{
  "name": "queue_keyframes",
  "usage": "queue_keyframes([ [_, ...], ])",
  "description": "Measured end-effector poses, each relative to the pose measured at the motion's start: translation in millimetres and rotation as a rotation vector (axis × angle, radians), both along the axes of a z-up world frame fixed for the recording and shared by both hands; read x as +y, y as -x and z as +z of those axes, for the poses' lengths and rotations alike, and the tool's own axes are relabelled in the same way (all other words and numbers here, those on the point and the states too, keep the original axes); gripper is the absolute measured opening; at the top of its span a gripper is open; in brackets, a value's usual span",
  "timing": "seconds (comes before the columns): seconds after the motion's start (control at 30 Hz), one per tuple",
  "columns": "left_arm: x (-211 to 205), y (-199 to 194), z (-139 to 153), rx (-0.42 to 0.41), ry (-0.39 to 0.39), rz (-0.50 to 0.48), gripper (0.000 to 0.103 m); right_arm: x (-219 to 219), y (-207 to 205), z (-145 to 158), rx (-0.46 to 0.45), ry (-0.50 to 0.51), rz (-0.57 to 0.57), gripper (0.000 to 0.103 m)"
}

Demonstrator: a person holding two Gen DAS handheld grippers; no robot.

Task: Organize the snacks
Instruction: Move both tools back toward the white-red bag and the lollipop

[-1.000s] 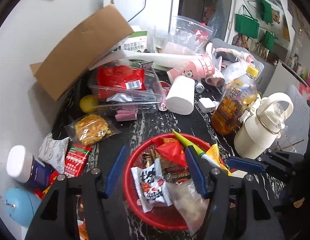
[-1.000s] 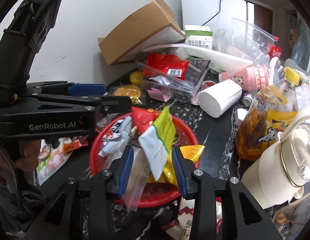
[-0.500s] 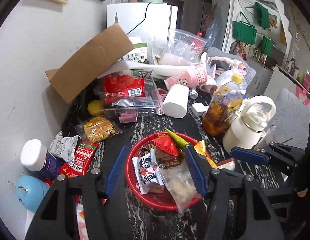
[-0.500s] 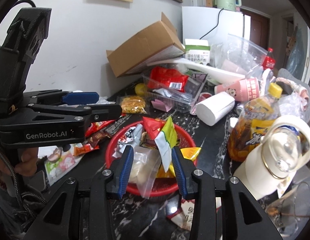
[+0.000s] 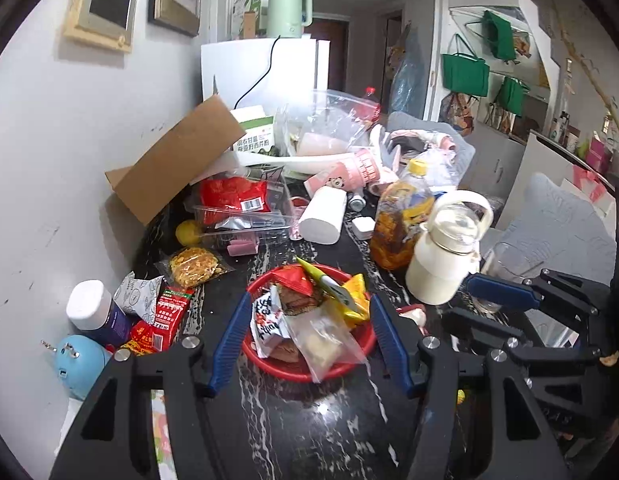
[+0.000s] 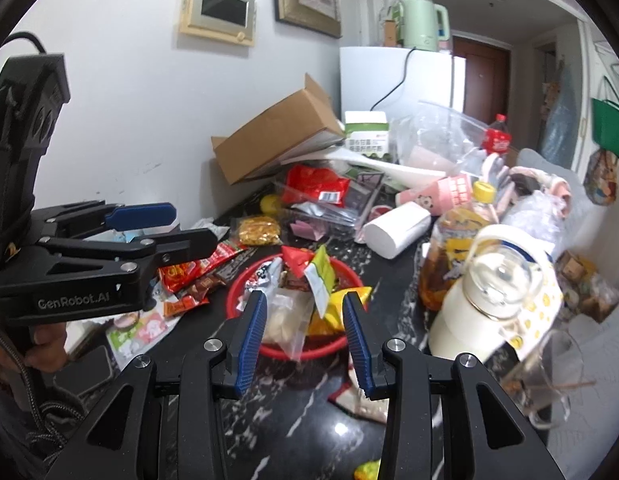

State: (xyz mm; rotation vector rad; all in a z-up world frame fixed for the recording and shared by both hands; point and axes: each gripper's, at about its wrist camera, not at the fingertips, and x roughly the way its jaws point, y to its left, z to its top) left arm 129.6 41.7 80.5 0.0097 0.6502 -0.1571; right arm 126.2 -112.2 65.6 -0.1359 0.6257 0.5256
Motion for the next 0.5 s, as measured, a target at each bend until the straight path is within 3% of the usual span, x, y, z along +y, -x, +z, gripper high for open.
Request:
queue_keyframes([
  [0.5,-50,59,-5,-0.011,0.000,-0.107,0.060,-47,69,10,-0.045,-0.022,-0.123,0.052],
])
